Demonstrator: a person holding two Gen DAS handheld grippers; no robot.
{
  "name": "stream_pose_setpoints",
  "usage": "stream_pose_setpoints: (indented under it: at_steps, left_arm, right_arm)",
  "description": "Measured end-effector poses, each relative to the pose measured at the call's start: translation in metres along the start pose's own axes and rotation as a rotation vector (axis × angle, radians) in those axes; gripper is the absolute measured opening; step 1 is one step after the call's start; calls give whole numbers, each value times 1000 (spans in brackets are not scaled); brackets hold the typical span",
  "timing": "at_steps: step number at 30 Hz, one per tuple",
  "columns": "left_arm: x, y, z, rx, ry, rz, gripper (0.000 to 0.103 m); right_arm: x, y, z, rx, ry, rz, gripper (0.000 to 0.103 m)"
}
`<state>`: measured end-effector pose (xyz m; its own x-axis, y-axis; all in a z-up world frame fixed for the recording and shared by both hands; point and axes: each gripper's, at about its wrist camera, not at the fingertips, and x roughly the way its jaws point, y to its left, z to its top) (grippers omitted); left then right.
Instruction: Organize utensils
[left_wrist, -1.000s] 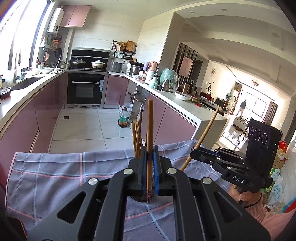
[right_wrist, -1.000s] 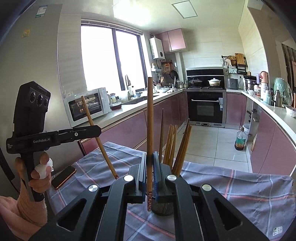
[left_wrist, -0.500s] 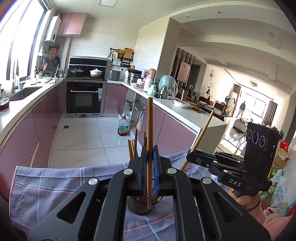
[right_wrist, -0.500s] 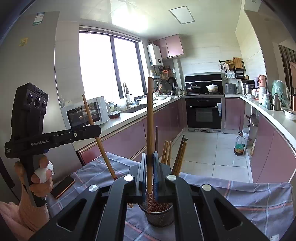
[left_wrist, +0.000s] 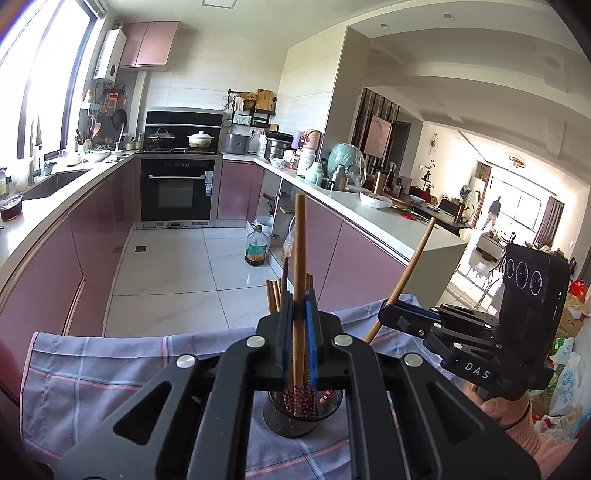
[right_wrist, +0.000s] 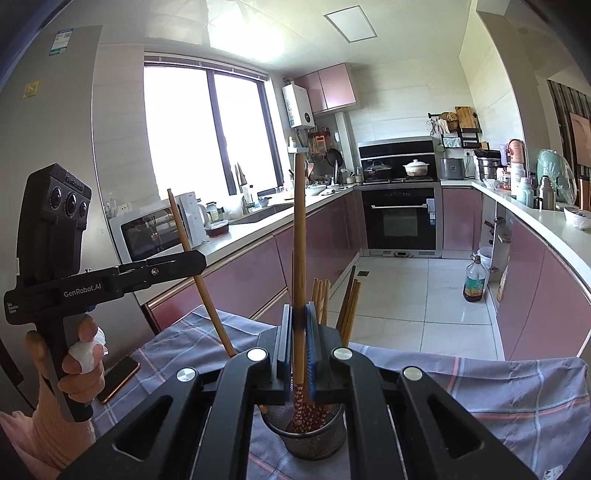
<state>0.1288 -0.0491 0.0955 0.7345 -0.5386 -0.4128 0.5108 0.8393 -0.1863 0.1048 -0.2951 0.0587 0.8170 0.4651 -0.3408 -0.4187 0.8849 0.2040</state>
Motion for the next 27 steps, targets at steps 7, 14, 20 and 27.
stream_pose_setpoints:
  at_steps: [7, 14, 20, 27]
  left_arm:
    - [11, -2, -4, -17, 43, 3, 7]
    - [11, 0, -8, -10, 73, 13, 7]
    - [13, -1, -14, -5, 90, 23, 7]
    - [26, -2, -18, 0, 125, 48, 7]
  right_arm:
    - [9, -2, -5, 8, 17, -13, 6]
    - [17, -2, -12, 9, 44, -16, 6]
    - [21, -4, -17, 14, 65, -21, 6]
    - [24, -7, -20, 21, 85, -25, 6]
